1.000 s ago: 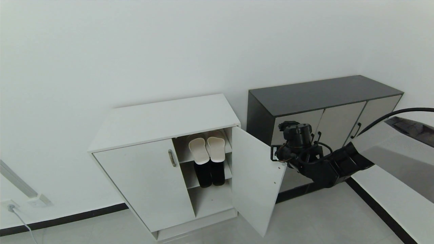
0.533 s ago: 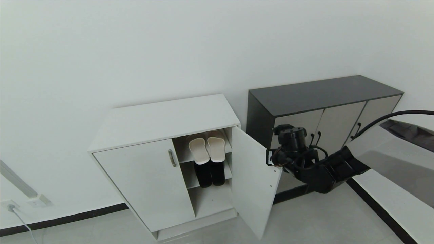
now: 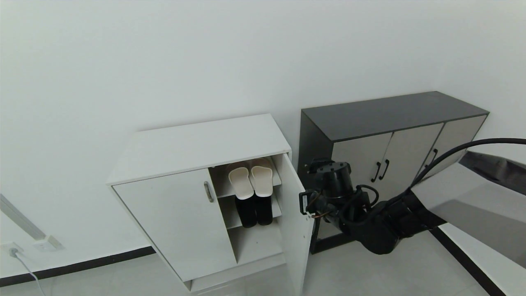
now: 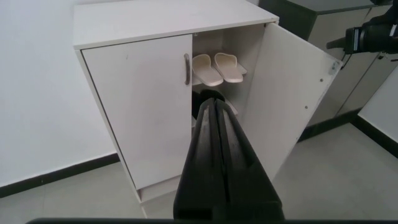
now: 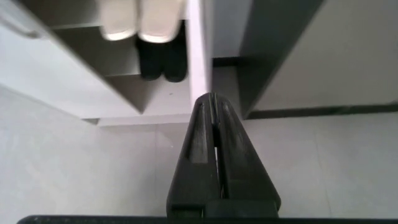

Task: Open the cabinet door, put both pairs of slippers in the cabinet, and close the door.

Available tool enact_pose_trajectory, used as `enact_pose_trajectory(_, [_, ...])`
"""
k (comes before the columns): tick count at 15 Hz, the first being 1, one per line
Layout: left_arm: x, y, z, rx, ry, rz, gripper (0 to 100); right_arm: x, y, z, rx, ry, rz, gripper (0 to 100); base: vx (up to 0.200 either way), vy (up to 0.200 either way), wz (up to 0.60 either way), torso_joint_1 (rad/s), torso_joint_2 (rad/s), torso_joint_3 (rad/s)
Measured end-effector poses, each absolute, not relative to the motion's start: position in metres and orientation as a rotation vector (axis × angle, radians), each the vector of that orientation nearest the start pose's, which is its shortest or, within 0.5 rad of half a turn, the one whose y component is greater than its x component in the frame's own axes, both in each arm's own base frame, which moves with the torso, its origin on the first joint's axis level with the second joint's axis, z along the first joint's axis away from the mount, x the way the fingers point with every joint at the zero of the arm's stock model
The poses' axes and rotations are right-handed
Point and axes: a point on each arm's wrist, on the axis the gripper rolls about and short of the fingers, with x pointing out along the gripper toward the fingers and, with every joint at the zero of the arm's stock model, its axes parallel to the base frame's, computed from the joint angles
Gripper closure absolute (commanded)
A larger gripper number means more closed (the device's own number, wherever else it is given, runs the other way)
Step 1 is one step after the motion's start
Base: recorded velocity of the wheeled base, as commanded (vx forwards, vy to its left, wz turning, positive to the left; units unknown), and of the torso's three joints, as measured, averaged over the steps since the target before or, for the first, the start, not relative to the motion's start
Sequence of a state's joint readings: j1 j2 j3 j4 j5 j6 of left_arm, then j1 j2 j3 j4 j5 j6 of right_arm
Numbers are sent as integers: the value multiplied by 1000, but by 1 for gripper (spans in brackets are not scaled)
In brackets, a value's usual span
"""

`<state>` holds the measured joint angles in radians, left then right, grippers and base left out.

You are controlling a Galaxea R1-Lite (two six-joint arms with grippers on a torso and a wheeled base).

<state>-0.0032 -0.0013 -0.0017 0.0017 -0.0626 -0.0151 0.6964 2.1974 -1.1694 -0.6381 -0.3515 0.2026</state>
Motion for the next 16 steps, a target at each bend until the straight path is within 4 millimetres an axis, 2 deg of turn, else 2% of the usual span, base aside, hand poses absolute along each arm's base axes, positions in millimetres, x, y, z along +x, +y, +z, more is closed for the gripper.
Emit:
enact_pose_trajectory(5, [-23,-1,76,-15,-1,-66,100,306,281,106,2,358,370,100,0,0,0,0,0,0])
enact_pose_trajectory(10, [-23,-1,76,-15,-1,-66,100,300,278,109,2,300,389,100,0,0,0,0,0,0])
enact_pose_trajectory(16, [-23,-1,76,-15,-1,-65,100,298,271,99,-39,316,379,100,0,0,0,0,0,0])
